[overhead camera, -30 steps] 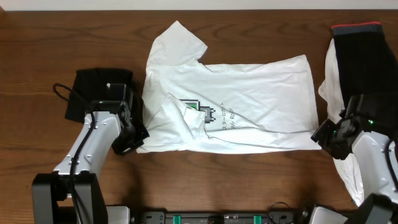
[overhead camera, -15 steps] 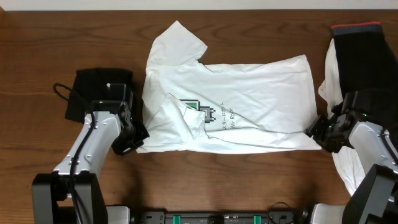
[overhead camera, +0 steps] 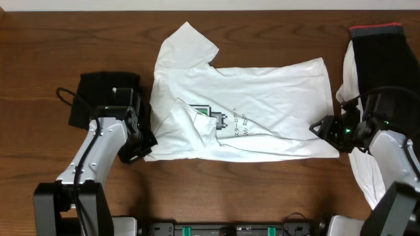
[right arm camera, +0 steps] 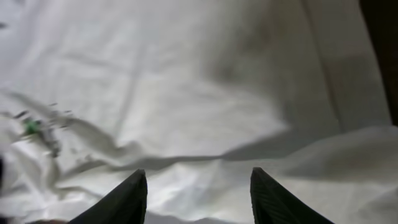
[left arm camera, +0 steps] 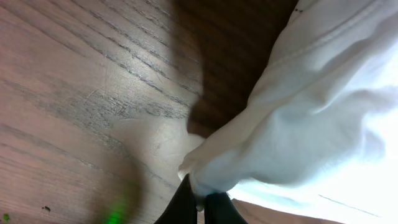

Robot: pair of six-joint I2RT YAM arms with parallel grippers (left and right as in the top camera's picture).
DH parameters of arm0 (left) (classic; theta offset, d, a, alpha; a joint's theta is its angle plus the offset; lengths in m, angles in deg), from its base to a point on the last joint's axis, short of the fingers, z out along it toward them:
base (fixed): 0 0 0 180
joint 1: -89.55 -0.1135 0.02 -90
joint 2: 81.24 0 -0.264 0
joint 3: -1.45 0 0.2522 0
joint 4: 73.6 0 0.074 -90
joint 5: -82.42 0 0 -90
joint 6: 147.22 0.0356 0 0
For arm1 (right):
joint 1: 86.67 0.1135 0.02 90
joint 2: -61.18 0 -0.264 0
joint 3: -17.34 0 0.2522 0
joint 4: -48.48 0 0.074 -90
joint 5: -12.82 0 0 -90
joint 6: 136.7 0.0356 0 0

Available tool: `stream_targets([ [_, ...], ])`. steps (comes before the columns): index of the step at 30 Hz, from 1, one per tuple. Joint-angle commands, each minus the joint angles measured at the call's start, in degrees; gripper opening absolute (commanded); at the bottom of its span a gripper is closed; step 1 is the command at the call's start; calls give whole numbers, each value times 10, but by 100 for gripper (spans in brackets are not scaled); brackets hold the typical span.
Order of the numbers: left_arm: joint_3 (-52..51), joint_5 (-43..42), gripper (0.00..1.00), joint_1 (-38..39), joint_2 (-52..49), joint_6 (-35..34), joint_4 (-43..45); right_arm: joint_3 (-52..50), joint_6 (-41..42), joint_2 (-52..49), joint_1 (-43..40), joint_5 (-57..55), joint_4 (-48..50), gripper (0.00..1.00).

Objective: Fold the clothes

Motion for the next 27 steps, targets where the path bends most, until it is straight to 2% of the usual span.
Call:
stream_targets([
  [1,12,2,6,-3,5,6,-3,28,15,42,-3,-11,-33,54],
  [4,12,2,6,-3,5,6,-3,37,34,50,-3,-75,-78,58],
  [13,12,2,6,-3,5,28,14,35,34,46,-3,-81,-87,63],
  [21,12,2,6,-3,5,41,18,35,54,40,-3,-81,-89,62],
  [27,12,-12,7,-3,5,59,18,35,78,14,-3,-131,-123,56],
])
